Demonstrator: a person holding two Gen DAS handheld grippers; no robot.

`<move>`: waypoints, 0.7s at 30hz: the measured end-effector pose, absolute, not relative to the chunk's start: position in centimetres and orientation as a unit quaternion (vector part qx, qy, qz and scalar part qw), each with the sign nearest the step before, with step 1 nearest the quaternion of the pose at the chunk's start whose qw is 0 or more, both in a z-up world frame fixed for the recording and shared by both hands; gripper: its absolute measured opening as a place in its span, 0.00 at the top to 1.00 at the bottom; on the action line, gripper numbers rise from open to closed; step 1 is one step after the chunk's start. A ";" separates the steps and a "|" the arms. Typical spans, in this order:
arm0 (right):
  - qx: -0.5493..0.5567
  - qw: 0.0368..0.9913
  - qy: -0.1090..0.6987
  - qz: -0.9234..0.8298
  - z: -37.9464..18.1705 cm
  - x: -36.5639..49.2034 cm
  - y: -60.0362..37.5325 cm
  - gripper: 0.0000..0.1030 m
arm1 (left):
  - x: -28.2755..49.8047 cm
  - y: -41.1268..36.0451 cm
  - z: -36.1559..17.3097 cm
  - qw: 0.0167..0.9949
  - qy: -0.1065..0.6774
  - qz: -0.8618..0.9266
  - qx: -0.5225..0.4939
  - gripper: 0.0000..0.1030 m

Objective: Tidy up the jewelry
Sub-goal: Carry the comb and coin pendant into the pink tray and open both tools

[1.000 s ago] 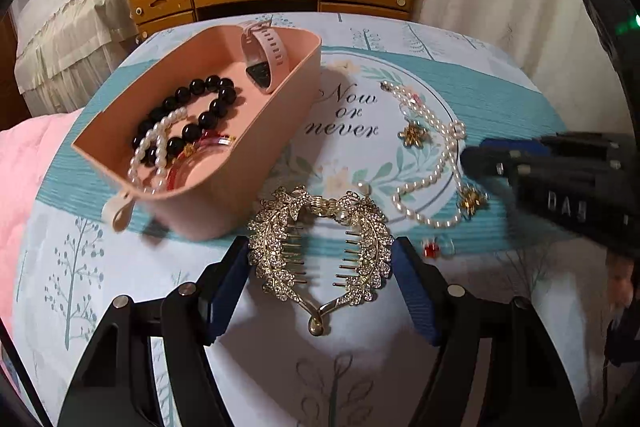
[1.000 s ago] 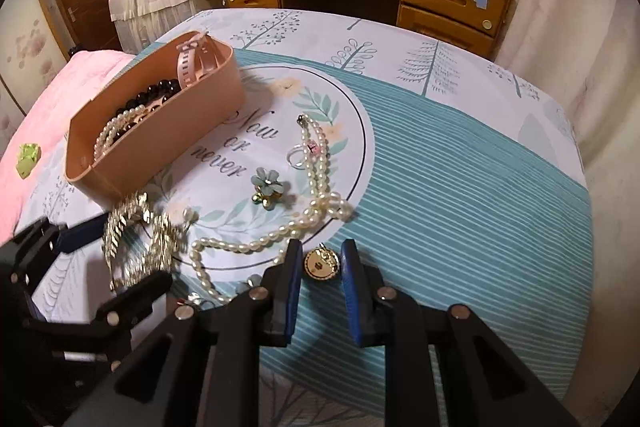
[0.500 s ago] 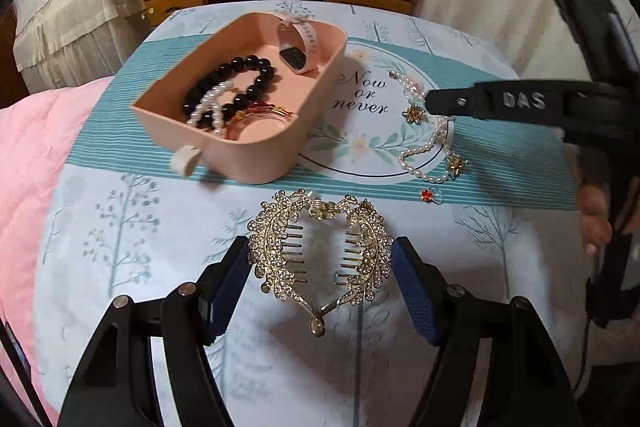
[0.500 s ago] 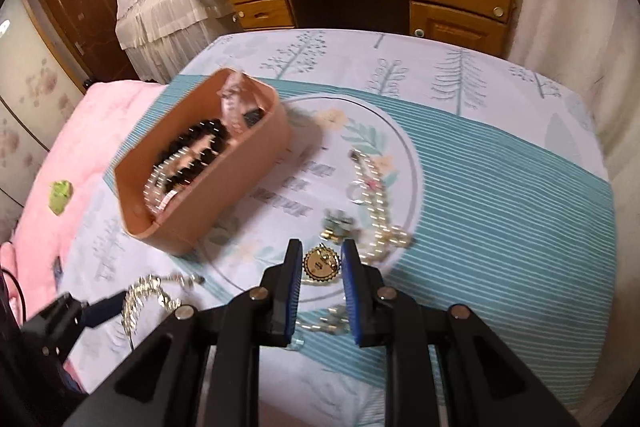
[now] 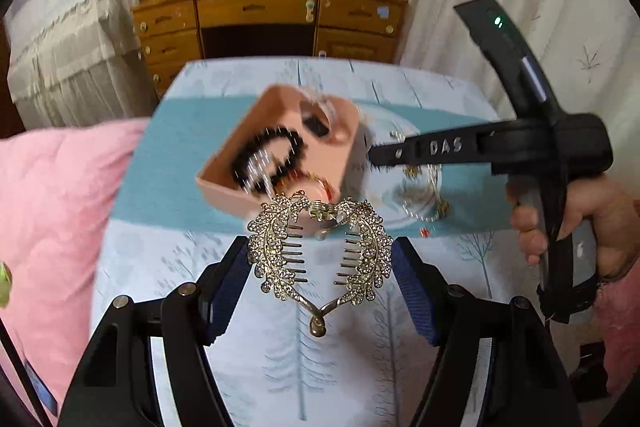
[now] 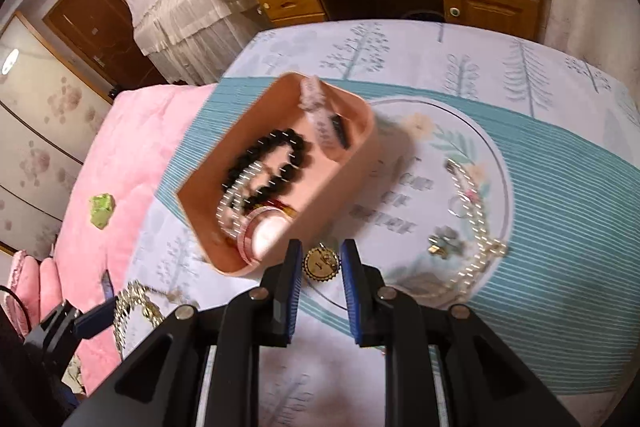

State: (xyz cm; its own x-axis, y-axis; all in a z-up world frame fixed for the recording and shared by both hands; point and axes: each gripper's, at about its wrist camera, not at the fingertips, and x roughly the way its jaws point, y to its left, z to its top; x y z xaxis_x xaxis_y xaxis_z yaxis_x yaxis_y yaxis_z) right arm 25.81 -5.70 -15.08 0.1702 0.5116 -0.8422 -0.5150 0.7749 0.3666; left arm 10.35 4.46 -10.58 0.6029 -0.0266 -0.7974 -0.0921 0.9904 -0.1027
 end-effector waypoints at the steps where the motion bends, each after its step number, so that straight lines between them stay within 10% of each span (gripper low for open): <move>1: 0.002 0.764 0.549 0.340 -14.9 25.8 -5.3 0.81 | 10.4 4.8 -10.1 0.896 0.440 0.016 -0.060 0.32; 21: 0.182 0.765 0.563 0.255 -12.9 29.6 -3.4 0.81 | 17.9 10.8 -9.1 0.903 0.420 -0.080 -0.048 0.32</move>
State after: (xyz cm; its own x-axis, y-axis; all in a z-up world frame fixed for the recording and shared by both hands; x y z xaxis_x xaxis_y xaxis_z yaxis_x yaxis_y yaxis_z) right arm 29.61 -3.35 -12.89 0.2368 0.5952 -0.7679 -0.1845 0.8035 0.5659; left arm 17.92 10.83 -9.11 0.6350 -0.1853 -0.7500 0.1043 0.9825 -0.1544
